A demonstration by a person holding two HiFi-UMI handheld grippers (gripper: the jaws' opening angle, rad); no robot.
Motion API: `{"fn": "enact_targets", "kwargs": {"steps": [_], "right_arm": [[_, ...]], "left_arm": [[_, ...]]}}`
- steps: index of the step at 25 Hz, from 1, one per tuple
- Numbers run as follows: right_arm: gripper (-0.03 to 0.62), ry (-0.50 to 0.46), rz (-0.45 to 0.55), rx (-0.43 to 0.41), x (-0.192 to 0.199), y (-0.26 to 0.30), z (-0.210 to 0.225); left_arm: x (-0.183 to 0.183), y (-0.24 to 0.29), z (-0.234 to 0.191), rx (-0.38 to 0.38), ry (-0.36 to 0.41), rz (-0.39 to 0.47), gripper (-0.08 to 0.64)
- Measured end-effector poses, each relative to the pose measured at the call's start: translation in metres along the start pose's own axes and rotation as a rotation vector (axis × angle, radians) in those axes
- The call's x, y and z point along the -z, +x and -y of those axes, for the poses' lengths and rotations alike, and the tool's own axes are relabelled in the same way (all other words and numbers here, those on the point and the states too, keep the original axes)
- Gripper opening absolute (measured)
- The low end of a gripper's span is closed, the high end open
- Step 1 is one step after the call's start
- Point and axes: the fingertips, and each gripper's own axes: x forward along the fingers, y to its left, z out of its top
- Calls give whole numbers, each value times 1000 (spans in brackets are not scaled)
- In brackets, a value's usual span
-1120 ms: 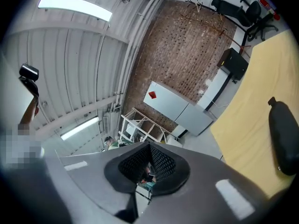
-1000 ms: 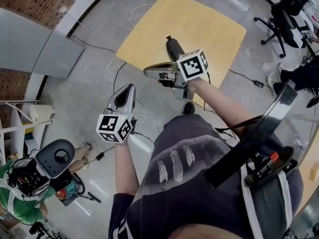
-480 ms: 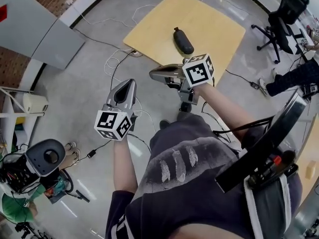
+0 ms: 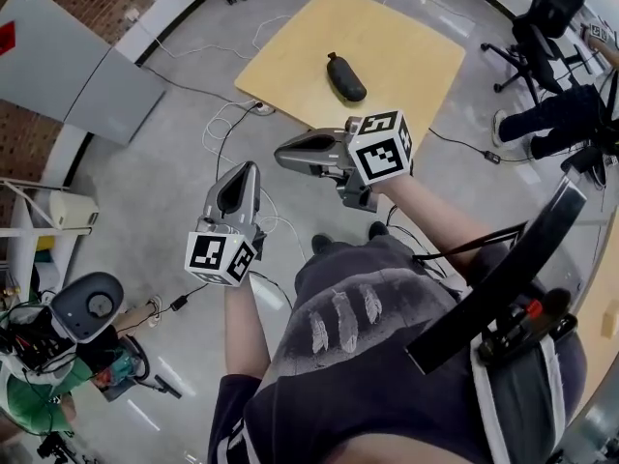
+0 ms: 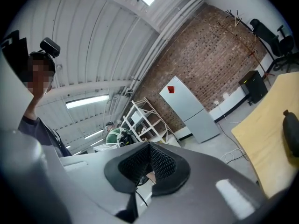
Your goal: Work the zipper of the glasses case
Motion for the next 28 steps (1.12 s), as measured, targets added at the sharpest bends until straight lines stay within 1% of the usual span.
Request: {"fn": "enact_targets", "kwargs": {"steps": [3,6,8,11,15,18,23,28], "right_arm": [[2,-10,33,-18,-4,-22,-8],[2,-3,55,11,0,-53,-4],[2,15,64,13,6,-77,0],[2,26,61,-9,15,-112,1],[2,26,44,-15,25,-138,6],[2,9,42,-25,25,-147,8],[2,-61,42,-31,18,-153,8],[2,-98,49,-37,12,-138,-5]], "left_arm": [[1,9,21,1,11,-18,0],[13,24,50,3,25,-64,0],[19,35,74,-2,38,-84,0],[24,49,107,-12,36,-89,0],[27,57,132,-45,36,-97,0],[22,57,139,-81,48,-83,0],[7,49,139,-159,71,-70,0],[-3,30,137,-184,81,-48,0]]}}
